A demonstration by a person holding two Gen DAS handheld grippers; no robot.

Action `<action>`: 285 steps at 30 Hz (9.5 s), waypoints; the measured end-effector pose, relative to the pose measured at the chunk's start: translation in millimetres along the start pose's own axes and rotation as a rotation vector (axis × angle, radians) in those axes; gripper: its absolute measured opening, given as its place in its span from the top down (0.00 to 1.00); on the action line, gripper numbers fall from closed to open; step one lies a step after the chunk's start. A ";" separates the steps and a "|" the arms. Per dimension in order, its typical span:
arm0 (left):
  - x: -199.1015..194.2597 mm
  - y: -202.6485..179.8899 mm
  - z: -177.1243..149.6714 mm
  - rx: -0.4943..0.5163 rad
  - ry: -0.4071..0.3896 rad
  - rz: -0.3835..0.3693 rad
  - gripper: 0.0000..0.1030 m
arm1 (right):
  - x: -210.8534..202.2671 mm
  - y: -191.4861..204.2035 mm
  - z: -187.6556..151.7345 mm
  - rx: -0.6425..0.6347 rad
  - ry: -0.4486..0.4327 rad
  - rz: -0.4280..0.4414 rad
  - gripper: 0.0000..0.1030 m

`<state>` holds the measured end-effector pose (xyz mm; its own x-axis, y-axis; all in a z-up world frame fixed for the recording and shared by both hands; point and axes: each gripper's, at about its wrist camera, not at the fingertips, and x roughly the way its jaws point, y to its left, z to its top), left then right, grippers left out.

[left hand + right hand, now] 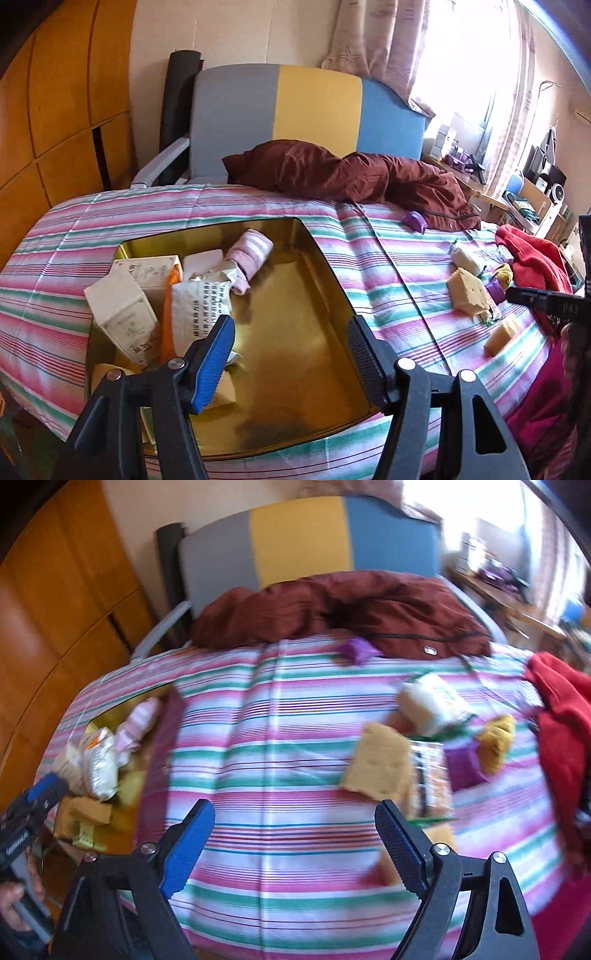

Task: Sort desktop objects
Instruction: 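Move both open tools from the tray back to the pile, then grasp a yellow sponge with the right tool while the left tool grasps another yellow sponge, then carry both yellow sponges into the gold tray and open both tools, then withdraw both open tools from the tray toward the remaining items, then grasp the purple pouch with the left tool while the right tool grasps the yellow sock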

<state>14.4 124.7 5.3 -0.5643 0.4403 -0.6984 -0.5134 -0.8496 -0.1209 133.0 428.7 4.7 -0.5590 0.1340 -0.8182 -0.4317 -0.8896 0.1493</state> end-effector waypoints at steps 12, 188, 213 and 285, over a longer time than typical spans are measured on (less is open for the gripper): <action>8.4 -11.3 -3.8 0.025 0.030 -0.032 0.38 | 11.5 -74.5 5.8 0.155 0.126 -0.102 0.07; -41.6 91.0 -10.2 -0.170 -0.074 0.132 0.34 | 45.8 194.2 -52.5 -0.229 0.105 0.458 0.03; -27.3 13.7 1.9 0.035 -0.043 0.063 0.34 | 18.0 121.1 -15.2 -0.221 -0.041 0.248 0.03; 282.3 -257.8 165.8 0.463 0.221 -0.243 0.33 | 70.7 -236.3 50.2 0.582 0.075 -0.090 0.22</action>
<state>-119.8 516.2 -43.7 -0.2711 0.4938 -0.8262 -0.8698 -0.4933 -0.0094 160.0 670.2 -60.6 -0.4603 0.1476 -0.8754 -0.8038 -0.4878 0.3404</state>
